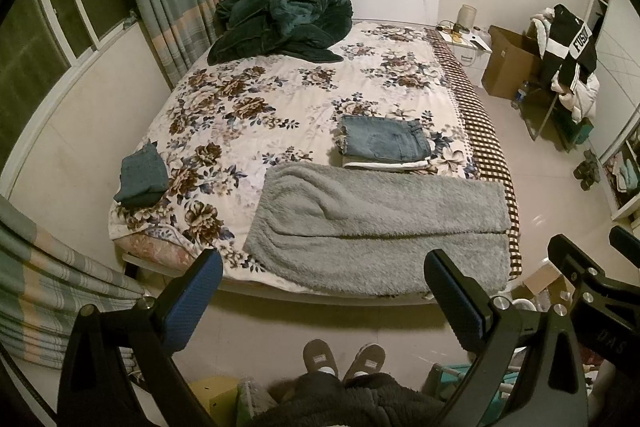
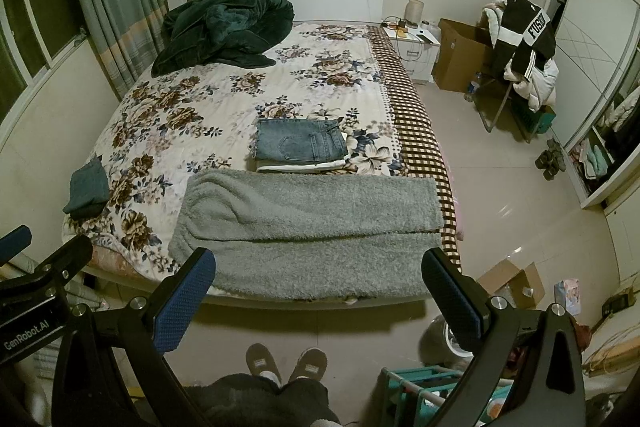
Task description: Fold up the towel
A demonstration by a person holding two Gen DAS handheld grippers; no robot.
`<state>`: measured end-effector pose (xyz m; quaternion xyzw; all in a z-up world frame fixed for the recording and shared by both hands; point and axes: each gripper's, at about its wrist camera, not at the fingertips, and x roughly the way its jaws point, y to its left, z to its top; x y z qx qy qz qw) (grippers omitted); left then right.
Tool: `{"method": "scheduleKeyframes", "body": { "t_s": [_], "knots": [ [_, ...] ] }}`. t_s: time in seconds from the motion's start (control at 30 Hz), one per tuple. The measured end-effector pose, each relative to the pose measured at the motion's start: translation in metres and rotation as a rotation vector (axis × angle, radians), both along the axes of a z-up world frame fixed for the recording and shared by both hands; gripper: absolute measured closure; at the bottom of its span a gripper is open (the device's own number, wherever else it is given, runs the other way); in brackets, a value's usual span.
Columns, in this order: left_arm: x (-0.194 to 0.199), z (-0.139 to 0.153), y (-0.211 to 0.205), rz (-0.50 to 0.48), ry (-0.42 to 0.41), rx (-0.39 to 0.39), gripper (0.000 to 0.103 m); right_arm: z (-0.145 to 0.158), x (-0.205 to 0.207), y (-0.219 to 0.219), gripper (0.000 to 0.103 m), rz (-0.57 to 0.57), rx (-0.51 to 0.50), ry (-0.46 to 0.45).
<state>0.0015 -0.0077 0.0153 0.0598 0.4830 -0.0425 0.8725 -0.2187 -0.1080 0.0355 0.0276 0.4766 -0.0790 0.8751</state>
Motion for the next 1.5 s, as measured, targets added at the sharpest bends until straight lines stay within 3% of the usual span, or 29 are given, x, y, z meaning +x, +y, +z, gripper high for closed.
{"method": "scheduleKeyframes", "body": {
  "t_s": [1.03, 1.27, 1.5],
  "knots": [
    [0.003, 0.001, -0.004, 0.017, -0.025, 0.014, 0.0, -0.009, 0.006, 0.028, 0.0, 0.002, 0.012, 0.013],
    [0.033, -0.021, -0.011, 0.118, -0.051, 0.039, 0.0, -0.065, 0.049, -0.023, 0.0, -0.056, 0.017, 0.027],
    [0.097, -0.085, -0.03, 0.161, -0.003, 0.11, 0.0, -0.136, 0.115, -0.074, 0.0, -0.114, 0.036, 0.088]
  ]
}}
